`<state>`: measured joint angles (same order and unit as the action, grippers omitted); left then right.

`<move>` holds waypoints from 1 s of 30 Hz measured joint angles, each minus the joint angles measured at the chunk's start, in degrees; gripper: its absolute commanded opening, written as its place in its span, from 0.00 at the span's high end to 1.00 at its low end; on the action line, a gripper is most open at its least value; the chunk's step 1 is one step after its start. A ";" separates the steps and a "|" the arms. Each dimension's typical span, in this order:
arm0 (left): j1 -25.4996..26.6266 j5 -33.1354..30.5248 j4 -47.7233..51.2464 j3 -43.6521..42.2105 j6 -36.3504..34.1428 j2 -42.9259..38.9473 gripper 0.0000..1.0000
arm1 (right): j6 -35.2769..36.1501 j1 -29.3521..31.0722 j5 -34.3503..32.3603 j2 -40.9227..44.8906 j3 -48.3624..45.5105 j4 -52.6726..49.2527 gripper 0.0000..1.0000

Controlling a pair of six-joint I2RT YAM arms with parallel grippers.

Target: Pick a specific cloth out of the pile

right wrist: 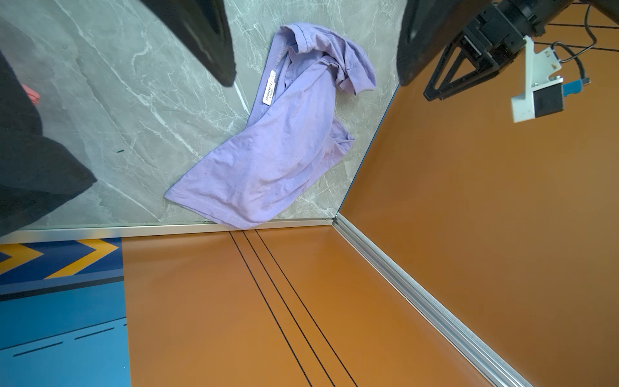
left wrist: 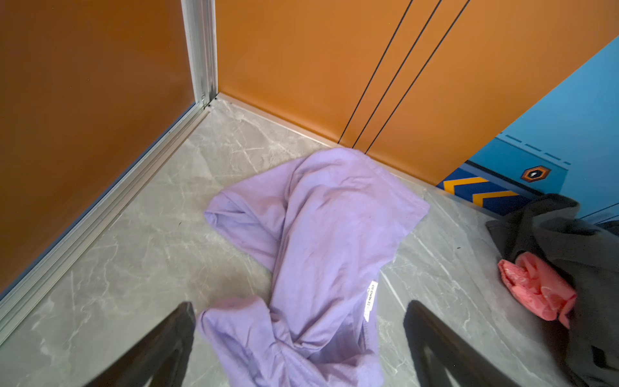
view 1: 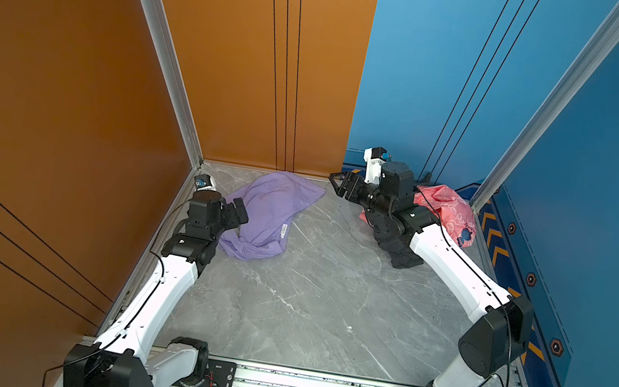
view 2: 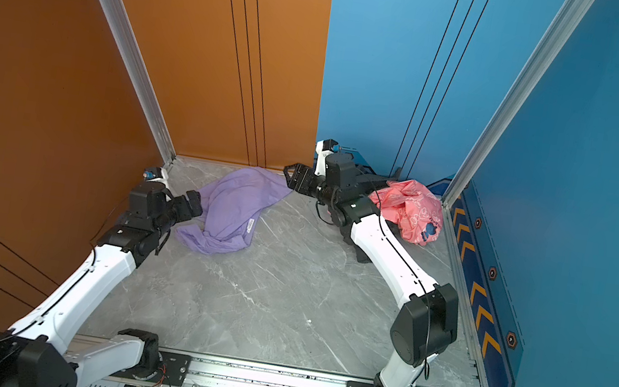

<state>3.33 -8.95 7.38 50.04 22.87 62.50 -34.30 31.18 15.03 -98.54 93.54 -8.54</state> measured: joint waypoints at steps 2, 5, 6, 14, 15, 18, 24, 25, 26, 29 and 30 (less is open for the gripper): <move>1.14 0.44 -1.99 -0.04 -0.57 0.96 0.02 | 0.44 -0.07 -0.02 0.46 -0.83 0.02 0.17; 3.80 0.59 -5.38 -1.16 -2.91 1.86 0.02 | 1.81 -0.68 -0.35 2.64 -3.74 -0.09 0.10; 4.90 0.48 -6.60 -1.90 -4.39 1.79 0.02 | 2.38 -1.16 -0.70 3.87 -5.07 -0.04 0.09; 6.34 -4.68 -16.98 -10.86 -14.19 -0.94 0.02 | 8.15 -9.38 -8.15 18.88 -19.69 0.83 0.01; 5.92 -5.35 -17.75 -11.78 -15.10 -1.09 0.02 | 8.85 -10.64 -9.18 20.76 -21.86 1.11 0.01; 3.87 -7.17 -20.35 -14.62 -17.22 -0.90 0.02 | 11.15 -14.91 -12.59 26.82 -30.58 3.10 0.00; -0.57 -8.09 -27.89 -21.77 -18.01 2.75 0.02 | 15.69 -22.36 -18.62 36.85 -49.94 8.76 0.00; -1.03 -8.24 -28.68 -22.64 -18.14 3.85 0.02 | 16.55 -23.50 -19.71 38.40 -53.51 9.88 0.00; -1.29 -8.26 -29.55 -23.41 -18.27 4.96 0.02 | 17.09 -24.41 -20.59 39.58 -56.43 10.78 0.00; -1.64 -8.22 -32.96 -25.22 -18.78 7.78 0.02 | 18.47 -26.75 -22.69 42.03 -64.06 14.34 0.01; -1.84 -8.20 -34.34 -25.83 -18.80 8.87 0.02 | 19.19 -27.39 -23.06 42.64 -66.58 16.15 0.00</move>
<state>1.50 -17.15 -26.96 24.21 4.08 71.37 -15.11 3.79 -8.03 -55.90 26.96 7.62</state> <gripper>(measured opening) 0.981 0.992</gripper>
